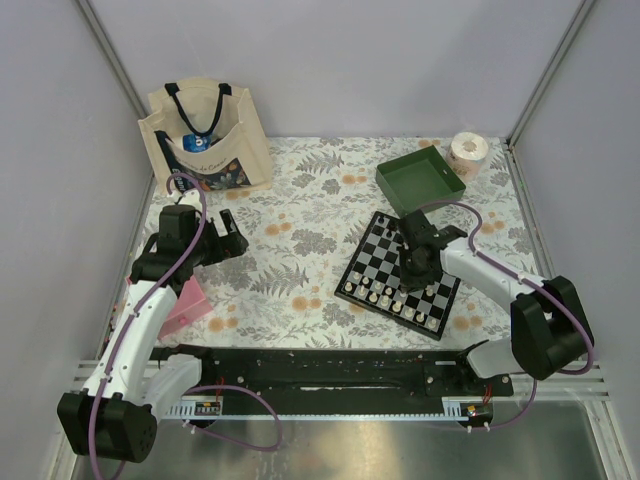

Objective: Set up the chess pieces on the board

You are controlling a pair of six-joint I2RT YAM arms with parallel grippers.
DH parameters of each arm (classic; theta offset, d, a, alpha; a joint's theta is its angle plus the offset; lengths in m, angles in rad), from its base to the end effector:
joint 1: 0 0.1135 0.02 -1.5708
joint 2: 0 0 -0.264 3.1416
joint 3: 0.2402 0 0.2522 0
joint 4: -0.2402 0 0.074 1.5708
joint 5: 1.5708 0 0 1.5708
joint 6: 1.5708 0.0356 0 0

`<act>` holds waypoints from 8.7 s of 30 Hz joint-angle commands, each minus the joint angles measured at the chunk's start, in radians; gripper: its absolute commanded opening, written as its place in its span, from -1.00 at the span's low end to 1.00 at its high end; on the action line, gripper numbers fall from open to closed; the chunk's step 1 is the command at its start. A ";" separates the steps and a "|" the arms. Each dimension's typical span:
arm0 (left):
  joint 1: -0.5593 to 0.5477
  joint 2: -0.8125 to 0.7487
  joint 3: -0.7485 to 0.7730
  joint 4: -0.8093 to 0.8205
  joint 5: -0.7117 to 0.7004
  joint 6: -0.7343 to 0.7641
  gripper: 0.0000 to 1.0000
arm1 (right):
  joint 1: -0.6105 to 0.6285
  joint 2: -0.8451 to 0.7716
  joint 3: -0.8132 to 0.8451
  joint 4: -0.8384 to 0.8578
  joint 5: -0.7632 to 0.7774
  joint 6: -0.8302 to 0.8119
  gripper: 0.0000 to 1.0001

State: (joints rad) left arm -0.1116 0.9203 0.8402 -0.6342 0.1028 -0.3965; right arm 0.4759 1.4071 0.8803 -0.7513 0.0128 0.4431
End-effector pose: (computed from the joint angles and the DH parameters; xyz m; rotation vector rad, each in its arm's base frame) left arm 0.1902 -0.0250 0.2921 -0.2742 2.2937 -0.3800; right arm 0.2229 0.1144 0.1977 -0.0443 2.8683 0.1711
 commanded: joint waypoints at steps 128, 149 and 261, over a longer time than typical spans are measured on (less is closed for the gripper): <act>0.004 0.003 -0.004 0.044 0.031 0.007 0.98 | -0.072 -0.046 -0.084 0.032 -0.008 0.017 -0.40; 0.004 -0.003 -0.004 0.044 0.032 0.007 0.98 | -0.105 -0.122 -0.014 -0.073 0.256 0.028 -0.10; 0.004 -0.014 -0.004 0.048 0.049 0.005 0.98 | -0.135 -0.062 0.025 -0.056 0.223 0.040 -0.17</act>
State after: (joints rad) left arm -0.1112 0.9245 0.8402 -0.6334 0.1356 -0.3965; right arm 0.3496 1.2778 0.8463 -0.8253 0.1925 0.5079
